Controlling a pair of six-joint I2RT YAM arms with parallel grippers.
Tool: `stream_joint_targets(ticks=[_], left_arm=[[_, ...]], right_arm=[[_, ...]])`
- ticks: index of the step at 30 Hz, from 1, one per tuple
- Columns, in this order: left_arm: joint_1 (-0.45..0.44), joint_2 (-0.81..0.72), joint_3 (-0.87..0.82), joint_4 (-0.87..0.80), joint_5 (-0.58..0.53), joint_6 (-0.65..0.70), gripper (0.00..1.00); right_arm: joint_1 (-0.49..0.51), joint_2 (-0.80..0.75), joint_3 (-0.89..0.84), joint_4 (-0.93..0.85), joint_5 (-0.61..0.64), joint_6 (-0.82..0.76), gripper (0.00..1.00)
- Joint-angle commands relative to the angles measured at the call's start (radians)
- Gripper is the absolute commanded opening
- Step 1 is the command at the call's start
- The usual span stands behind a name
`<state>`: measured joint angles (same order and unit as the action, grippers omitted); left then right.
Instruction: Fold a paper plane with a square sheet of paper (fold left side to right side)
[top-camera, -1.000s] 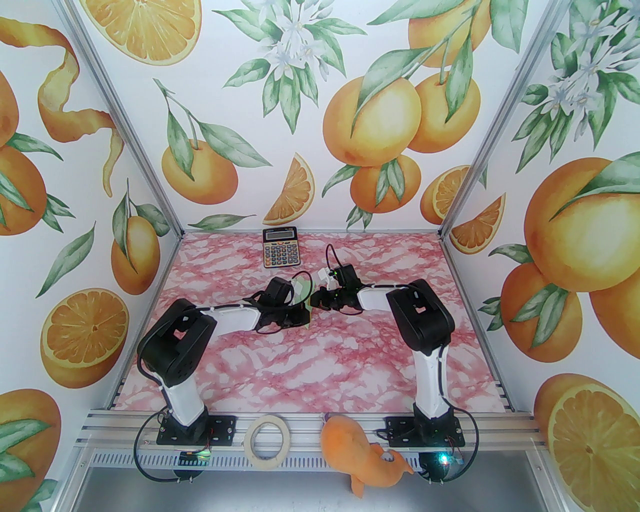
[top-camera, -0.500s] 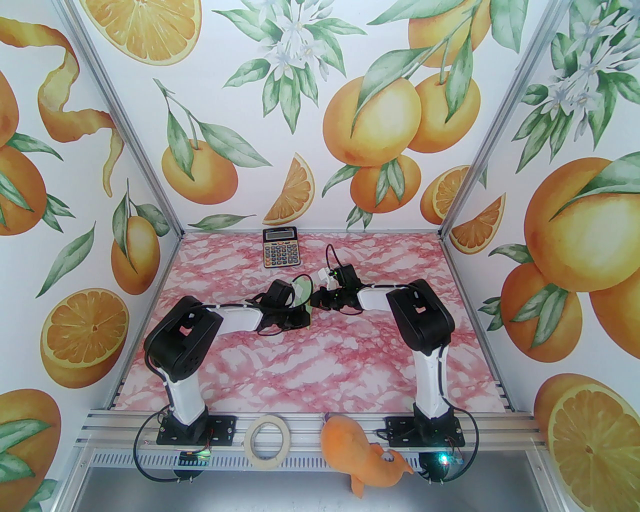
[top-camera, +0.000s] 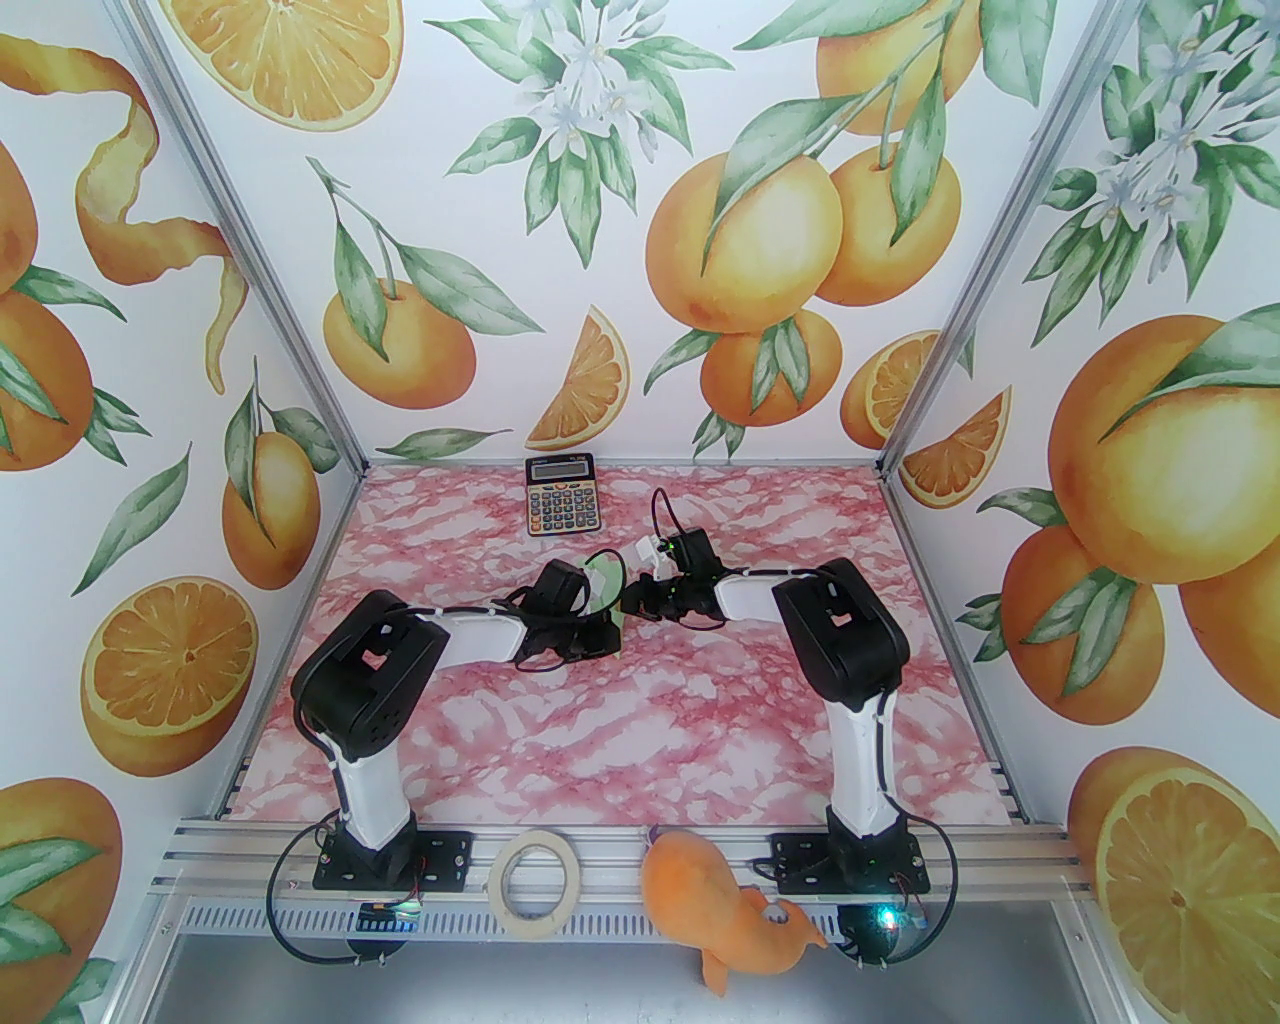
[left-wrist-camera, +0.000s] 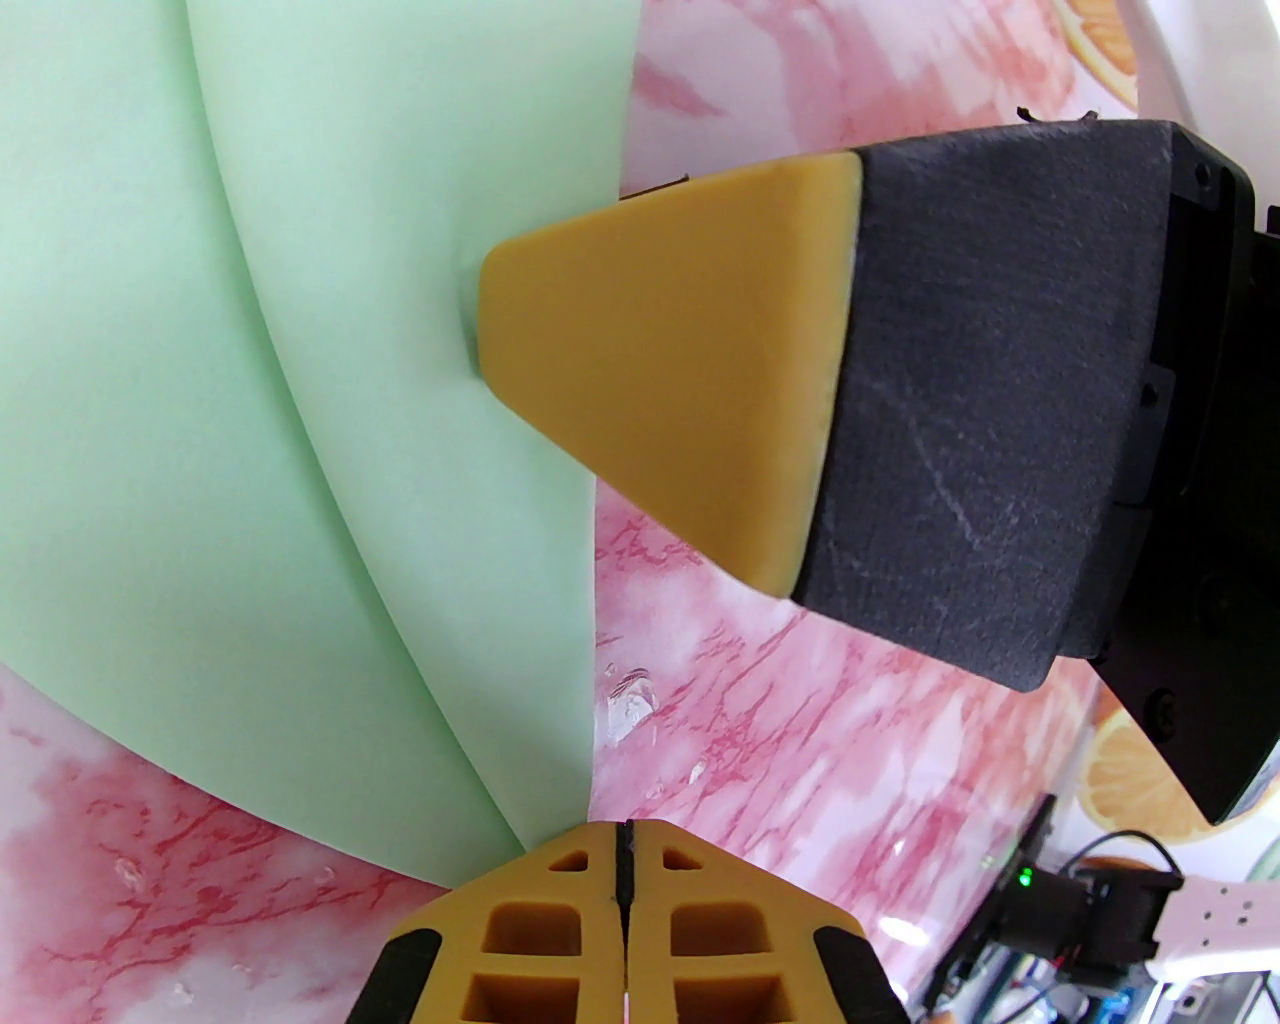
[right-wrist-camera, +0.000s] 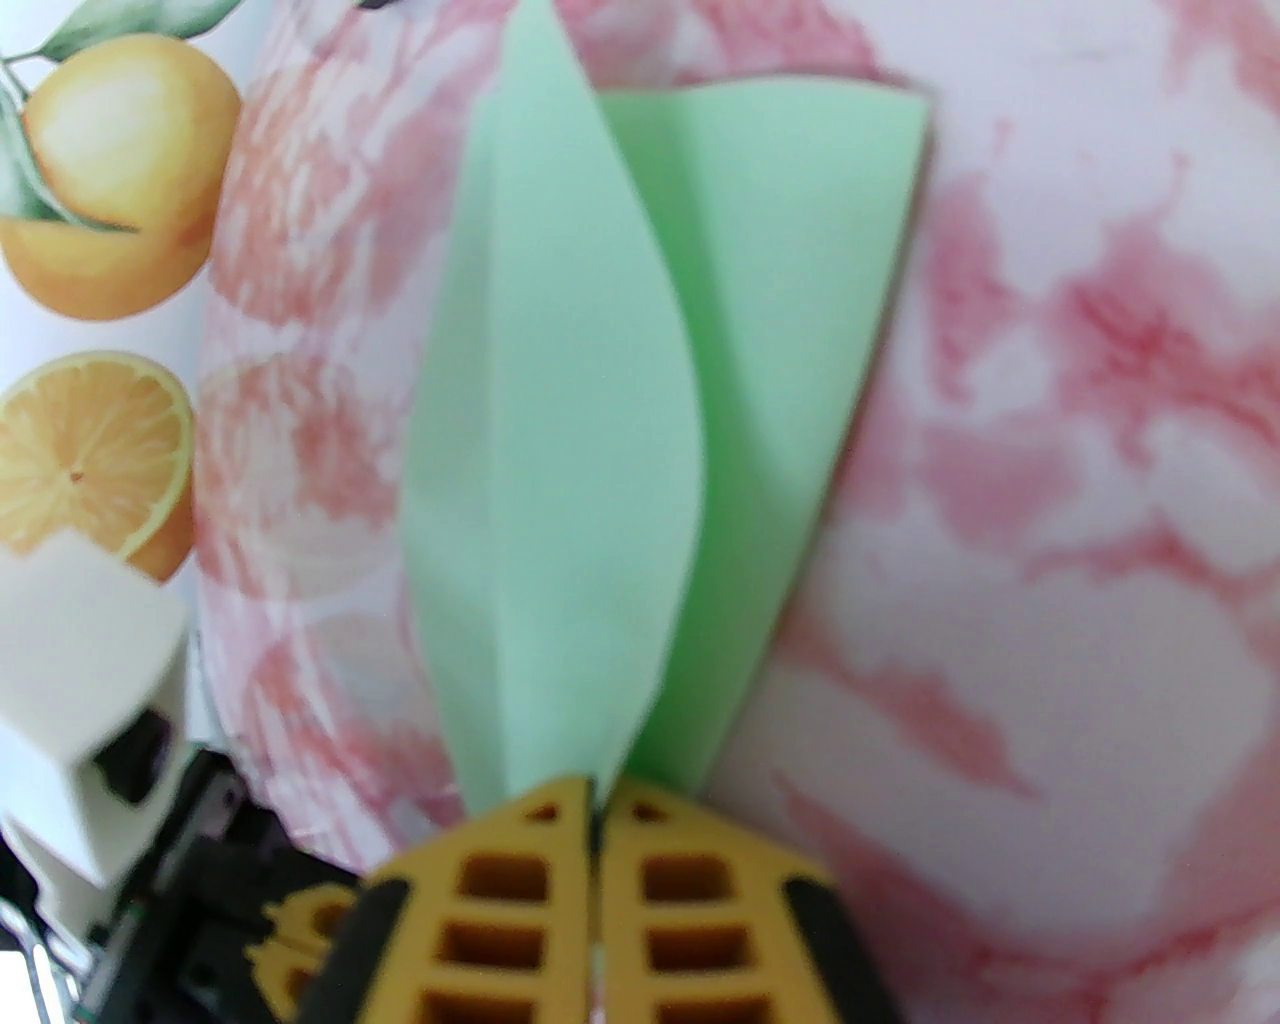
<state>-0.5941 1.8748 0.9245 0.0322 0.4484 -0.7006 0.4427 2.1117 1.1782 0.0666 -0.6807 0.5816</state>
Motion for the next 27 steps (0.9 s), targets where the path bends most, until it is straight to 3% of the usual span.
stream_joint_targets(ticks=[1, 15, 27], left_arm=[[-0.004, 0.020, 0.008, 0.023, 0.015, 0.004, 0.05], [0.032, -0.078, -0.015, -0.006, -0.045, 0.007, 0.06], [0.042, 0.013, 0.017, -0.077, -0.087, 0.006, 0.04]], right_arm=[[-0.005, 0.032, -0.003, -0.021, 0.038, -0.013, 0.06], [-0.005, 0.023, -0.002, -0.022, 0.040, -0.013, 0.06], [-0.005, 0.013, 0.016, -0.043, 0.043, -0.026, 0.06]])
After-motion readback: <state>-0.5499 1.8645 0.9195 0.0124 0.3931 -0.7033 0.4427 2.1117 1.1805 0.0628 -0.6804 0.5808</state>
